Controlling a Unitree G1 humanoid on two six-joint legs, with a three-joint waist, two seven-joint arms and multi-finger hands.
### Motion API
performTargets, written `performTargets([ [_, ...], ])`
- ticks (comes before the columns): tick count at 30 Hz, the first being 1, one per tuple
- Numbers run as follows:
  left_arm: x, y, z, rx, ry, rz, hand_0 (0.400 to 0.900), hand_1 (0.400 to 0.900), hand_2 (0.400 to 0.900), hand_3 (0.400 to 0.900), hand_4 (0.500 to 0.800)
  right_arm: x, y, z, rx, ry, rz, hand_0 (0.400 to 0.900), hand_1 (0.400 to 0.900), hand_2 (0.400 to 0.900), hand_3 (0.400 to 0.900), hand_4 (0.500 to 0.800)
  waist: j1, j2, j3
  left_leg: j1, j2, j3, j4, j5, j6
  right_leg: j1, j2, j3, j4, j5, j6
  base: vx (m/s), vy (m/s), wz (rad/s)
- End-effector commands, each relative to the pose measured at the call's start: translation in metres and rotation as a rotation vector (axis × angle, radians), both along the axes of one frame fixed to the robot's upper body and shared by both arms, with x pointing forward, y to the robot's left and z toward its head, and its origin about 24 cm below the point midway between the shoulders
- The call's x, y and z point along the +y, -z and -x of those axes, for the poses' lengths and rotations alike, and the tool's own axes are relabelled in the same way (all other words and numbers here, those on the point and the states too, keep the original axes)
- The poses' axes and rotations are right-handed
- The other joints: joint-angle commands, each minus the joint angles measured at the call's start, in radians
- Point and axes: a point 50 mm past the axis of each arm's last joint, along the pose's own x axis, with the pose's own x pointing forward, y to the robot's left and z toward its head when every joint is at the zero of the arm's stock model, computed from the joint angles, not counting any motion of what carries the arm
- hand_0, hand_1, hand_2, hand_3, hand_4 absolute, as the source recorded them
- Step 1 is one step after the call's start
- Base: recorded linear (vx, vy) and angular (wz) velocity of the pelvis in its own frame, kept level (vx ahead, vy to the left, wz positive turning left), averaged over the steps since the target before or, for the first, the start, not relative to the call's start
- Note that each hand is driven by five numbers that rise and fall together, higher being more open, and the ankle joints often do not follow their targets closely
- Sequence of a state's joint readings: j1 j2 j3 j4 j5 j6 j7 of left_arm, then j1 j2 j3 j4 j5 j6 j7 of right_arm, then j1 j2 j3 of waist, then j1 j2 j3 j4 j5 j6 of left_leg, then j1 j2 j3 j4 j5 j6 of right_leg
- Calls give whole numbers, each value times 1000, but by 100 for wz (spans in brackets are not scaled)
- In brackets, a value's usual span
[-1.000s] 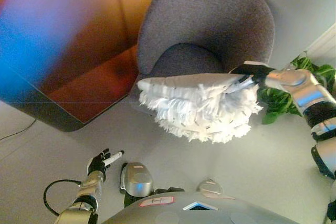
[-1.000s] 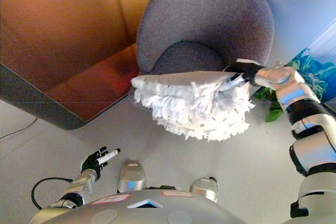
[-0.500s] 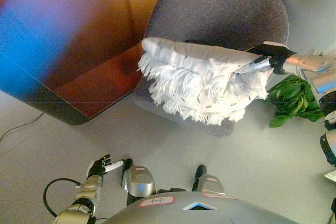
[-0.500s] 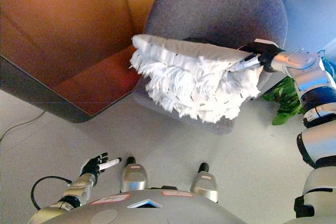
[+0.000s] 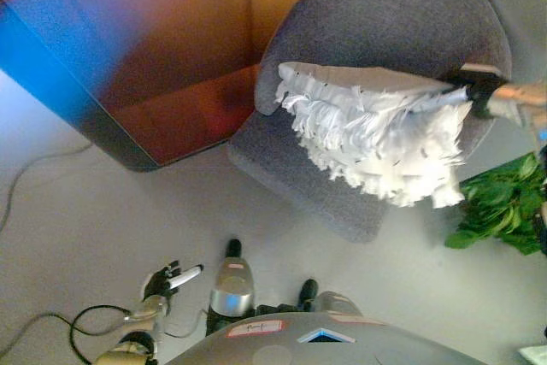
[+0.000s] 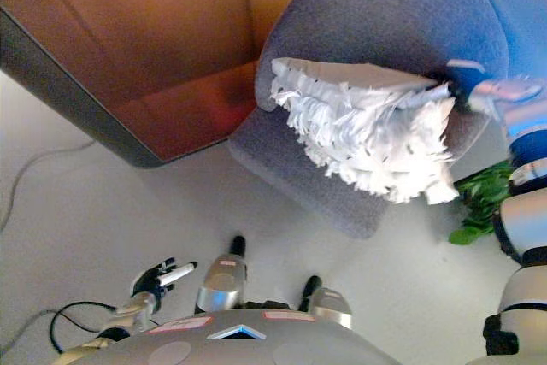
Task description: Pick up the pillow and put it on the sofa.
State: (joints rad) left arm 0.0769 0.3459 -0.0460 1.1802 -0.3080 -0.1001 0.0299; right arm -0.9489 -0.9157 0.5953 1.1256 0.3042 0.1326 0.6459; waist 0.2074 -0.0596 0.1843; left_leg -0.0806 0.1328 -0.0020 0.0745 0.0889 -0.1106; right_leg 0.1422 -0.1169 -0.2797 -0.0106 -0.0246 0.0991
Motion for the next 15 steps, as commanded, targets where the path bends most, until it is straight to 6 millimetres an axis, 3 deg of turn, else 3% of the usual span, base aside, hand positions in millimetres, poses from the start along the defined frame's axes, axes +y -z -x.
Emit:
performTargets([
  [1,28,-13,2,-16,79,-111,900,900,900,900,800,-7,-96,-11,-384,6,-199,400,400,400,400,500,30,-27,-116,-7,19,-22,-31,47,-22,-18,-4,-2,68,0,-9,243,-128,23],
  [5,42,-17,22,11,61,-126,900,900,900,900,800,-8,-100,-8,-408,-47,-208,400,400,400,400,500,46,0,-105,-15,34,-37,-56,72,-37,-29,20,-18,98,-35,-31,137,-109,23],
  [9,46,-19,24,14,51,-113,900,900,900,900,800,-2,-100,-7,-383,-127,-171,400,400,400,400,500,53,20,-78,-31,53,-55,-51,89,-45,-51,32,-39,143,-65,-52,50,-96,15],
  [15,48,-20,36,20,79,-129,900,900,900,900,800,-26,-87,4,-319,36,-188,400,400,400,400,500,80,37,-43,-50,76,-98,-13,131,-58,-52,63,-55,202,-118,-87,117,-119,13],
])
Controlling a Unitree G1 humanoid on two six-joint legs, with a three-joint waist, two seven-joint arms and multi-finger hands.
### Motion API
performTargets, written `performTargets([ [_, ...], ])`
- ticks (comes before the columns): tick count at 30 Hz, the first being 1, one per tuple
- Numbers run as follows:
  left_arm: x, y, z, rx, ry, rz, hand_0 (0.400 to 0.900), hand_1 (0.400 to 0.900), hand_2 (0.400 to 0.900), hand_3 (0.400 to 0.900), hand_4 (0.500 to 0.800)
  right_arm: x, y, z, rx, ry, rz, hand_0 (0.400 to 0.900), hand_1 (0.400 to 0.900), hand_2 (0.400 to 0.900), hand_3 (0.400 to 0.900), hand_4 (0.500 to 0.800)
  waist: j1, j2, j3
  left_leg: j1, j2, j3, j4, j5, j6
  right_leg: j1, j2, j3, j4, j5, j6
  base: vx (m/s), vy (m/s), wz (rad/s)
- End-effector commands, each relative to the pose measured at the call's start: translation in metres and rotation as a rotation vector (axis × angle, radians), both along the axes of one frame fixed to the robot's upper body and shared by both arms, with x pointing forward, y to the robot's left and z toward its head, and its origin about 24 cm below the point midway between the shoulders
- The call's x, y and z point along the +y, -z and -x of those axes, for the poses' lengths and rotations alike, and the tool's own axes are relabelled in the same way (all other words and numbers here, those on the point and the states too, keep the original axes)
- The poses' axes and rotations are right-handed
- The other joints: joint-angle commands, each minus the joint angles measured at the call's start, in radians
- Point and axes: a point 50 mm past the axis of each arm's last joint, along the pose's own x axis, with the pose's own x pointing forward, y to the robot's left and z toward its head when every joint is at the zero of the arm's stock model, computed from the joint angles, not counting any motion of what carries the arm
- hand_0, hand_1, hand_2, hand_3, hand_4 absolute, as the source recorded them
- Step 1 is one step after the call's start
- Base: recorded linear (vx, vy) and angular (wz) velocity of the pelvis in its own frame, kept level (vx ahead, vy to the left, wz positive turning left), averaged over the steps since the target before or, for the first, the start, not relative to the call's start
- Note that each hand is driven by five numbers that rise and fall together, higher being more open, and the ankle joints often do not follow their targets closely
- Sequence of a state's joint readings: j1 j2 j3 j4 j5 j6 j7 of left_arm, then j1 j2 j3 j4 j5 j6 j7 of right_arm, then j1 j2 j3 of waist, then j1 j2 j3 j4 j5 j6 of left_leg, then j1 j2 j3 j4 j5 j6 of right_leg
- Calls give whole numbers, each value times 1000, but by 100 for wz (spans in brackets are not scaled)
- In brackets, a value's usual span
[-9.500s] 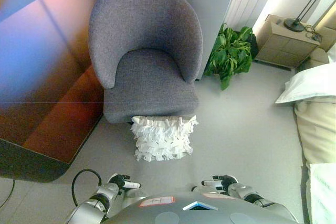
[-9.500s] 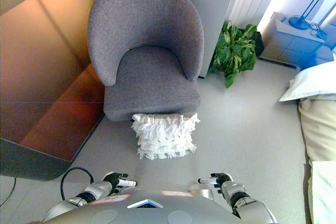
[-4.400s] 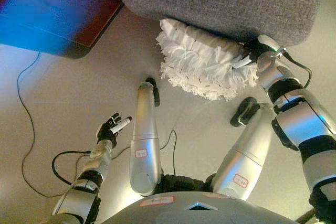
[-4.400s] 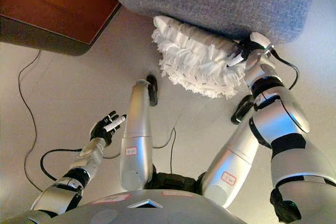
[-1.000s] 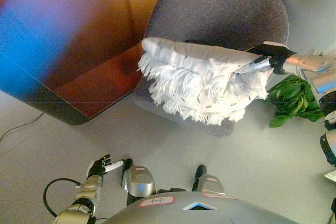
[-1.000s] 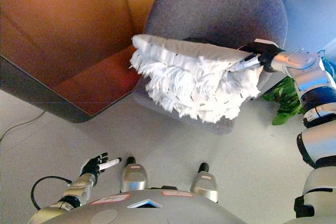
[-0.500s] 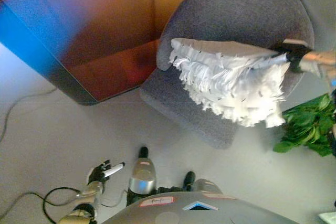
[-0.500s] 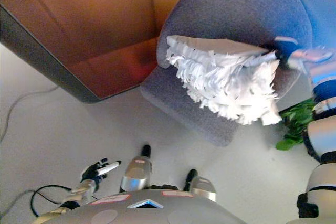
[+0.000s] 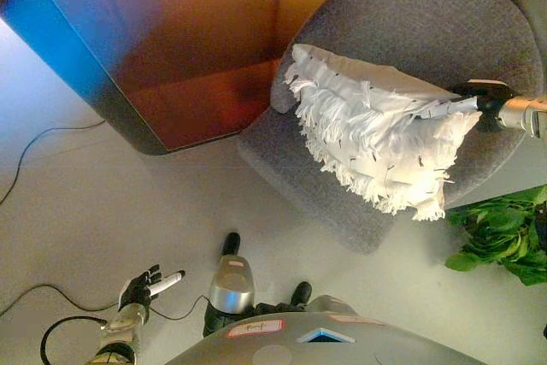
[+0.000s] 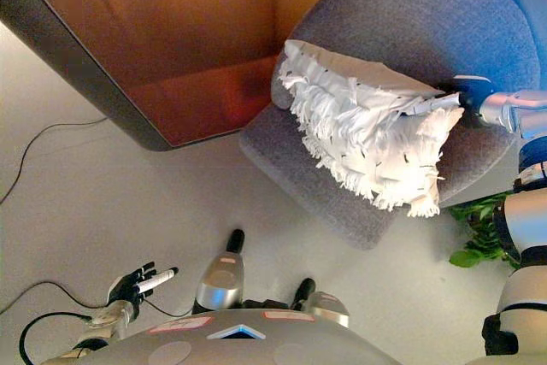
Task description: Pick up the pillow and put it on the sofa.
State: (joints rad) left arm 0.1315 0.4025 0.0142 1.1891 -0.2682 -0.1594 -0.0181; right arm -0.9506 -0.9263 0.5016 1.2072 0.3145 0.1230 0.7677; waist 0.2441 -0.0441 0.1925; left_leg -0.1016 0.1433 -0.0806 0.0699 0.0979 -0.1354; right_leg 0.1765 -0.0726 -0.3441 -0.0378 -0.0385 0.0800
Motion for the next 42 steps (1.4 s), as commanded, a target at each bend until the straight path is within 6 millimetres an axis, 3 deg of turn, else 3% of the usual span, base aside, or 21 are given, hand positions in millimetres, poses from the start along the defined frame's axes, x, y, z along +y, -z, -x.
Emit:
performTargets([
  [1,23,-11,18,27,74,-87,900,900,900,900,800,-15,-84,-4,-335,67,-56,400,400,400,400,500,46,23,-47,-34,67,-26,-3,125,-34,-91,22,9,238,-109,-70,66,-161,17],
  [5,35,-20,10,-10,81,-97,900,900,900,900,800,-30,-86,-2,-401,250,5,400,400,400,400,500,57,48,-2,-89,94,-65,40,145,-40,-168,24,8,333,-140,-91,-51,-180,16],
  [6,37,-21,8,-24,75,-96,900,900,900,900,800,-34,-86,-2,-414,327,39,900,900,900,900,800,56,60,14,-106,101,-74,54,144,-38,-199,16,13,374,-149,-95,-122,-118,8],
  [14,38,-25,-9,-106,11,-100,900,900,900,900,800,-45,-90,2,-444,478,113,900,900,900,900,800,38,124,67,-146,121,-76,37,157,-32,-300,2,22,479,-186,-104,-139,-57,3],
  [25,42,-30,-18,-136,13,-93,900,900,900,900,800,-63,-87,18,-391,559,179,900,900,900,900,800,30,134,65,-145,115,-73,32,178,-33,-279,25,29,478,-206,-118,2,-32,-6],
  [34,46,-31,-14,-130,-14,-92,900,900,900,900,800,-90,-103,42,-402,717,362,900,900,900,900,800,11,104,46,-117,119,-50,19,173,-35,-229,50,50,423,-199,-119,16,-13,-8],
  [42,40,-27,-13,-120,-12,-87,900,900,900,900,800,-106,-129,65,-397,725,425,900,900,900,900,800,-36,35,-6,-60,124,-2,0,156,-36,-154,75,101,297,-152,-105,20,5,-23],
])
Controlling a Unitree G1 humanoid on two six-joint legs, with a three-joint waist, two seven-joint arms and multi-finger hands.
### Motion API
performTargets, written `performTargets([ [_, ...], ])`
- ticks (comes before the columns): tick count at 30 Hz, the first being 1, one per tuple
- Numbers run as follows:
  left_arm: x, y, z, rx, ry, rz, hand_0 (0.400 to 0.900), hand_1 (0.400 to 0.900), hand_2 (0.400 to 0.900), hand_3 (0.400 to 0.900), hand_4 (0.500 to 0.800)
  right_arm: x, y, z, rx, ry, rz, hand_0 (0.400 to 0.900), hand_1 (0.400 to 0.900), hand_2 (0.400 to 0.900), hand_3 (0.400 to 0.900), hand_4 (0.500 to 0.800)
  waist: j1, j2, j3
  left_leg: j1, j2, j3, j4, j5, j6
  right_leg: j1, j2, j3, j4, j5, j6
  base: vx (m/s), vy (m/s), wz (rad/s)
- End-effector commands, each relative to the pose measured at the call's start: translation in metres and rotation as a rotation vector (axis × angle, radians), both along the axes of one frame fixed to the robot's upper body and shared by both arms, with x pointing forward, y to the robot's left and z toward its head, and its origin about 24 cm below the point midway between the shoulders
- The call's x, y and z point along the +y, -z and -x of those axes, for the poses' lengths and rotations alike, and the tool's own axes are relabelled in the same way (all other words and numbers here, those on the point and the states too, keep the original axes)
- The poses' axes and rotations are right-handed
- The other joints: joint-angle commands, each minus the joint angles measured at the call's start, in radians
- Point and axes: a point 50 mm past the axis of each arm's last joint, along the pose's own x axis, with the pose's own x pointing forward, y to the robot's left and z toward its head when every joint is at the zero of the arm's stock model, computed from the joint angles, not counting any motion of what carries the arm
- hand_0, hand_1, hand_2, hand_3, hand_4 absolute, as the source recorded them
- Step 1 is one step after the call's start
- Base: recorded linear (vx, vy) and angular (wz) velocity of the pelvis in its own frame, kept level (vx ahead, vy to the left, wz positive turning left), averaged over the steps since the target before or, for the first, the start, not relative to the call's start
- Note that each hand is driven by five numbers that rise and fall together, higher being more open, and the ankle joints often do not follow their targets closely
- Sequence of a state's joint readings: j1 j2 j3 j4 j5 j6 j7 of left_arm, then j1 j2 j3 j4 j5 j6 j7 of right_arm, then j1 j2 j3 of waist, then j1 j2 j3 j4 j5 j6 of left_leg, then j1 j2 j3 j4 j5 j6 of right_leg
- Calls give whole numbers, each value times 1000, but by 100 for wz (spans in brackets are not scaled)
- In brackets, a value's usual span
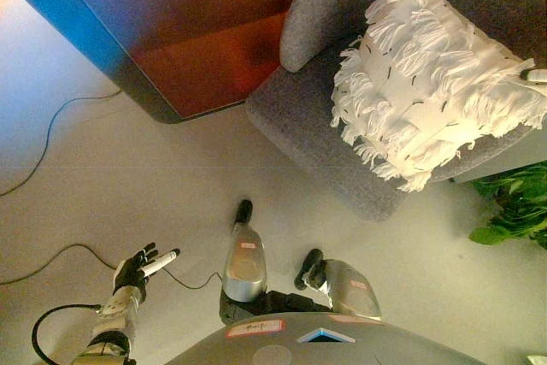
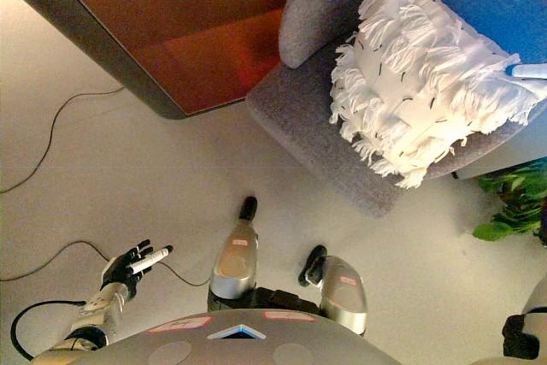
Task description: Pick up the pillow and put it on the sofa.
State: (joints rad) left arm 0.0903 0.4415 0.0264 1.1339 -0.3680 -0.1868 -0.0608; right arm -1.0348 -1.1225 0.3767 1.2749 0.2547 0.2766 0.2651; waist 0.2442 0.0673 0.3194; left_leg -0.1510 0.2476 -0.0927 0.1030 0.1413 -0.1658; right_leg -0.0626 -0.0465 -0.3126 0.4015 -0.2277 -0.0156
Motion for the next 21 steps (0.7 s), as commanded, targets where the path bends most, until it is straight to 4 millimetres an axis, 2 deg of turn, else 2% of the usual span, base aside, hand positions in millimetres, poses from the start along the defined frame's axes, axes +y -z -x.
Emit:
performTargets([
  [1,26,-11,19,43,11,-104,900,900,900,900,800,-19,-63,22,-77,53,184,900,900,900,900,800,-43,-85,-139,-4,21,17,-33,112,-5,92,50,79,-157,44,-8,-4,8,-27],
  [7,21,-8,18,40,25,-89,900,900,900,900,800,-26,-79,35,-78,69,209,900,900,900,900,800,-76,-112,-167,17,27,49,-25,122,-7,118,50,110,-205,70,-3,-37,16,-28],
  [13,11,-4,7,35,45,-68,900,900,900,900,800,-31,-89,46,-130,52,194,900,900,900,900,800,-119,-136,-189,35,33,75,1,116,-6,121,39,131,-222,86,1,-68,72,-19],
  [17,2,-2,-9,10,37,-35,900,900,900,900,800,-24,-82,40,-221,-55,145,900,900,900,900,800,-168,-147,-207,57,38,103,19,99,-4,109,32,149,-214,93,5,-79,129,-17],
  [21,-5,1,-18,16,17,-18,900,900,900,900,800,-11,-46,29,-289,-142,101,900,900,900,900,800,-218,-147,-219,79,36,129,32,74,-1,103,28,169,-203,93,9,-65,143,-16],
])
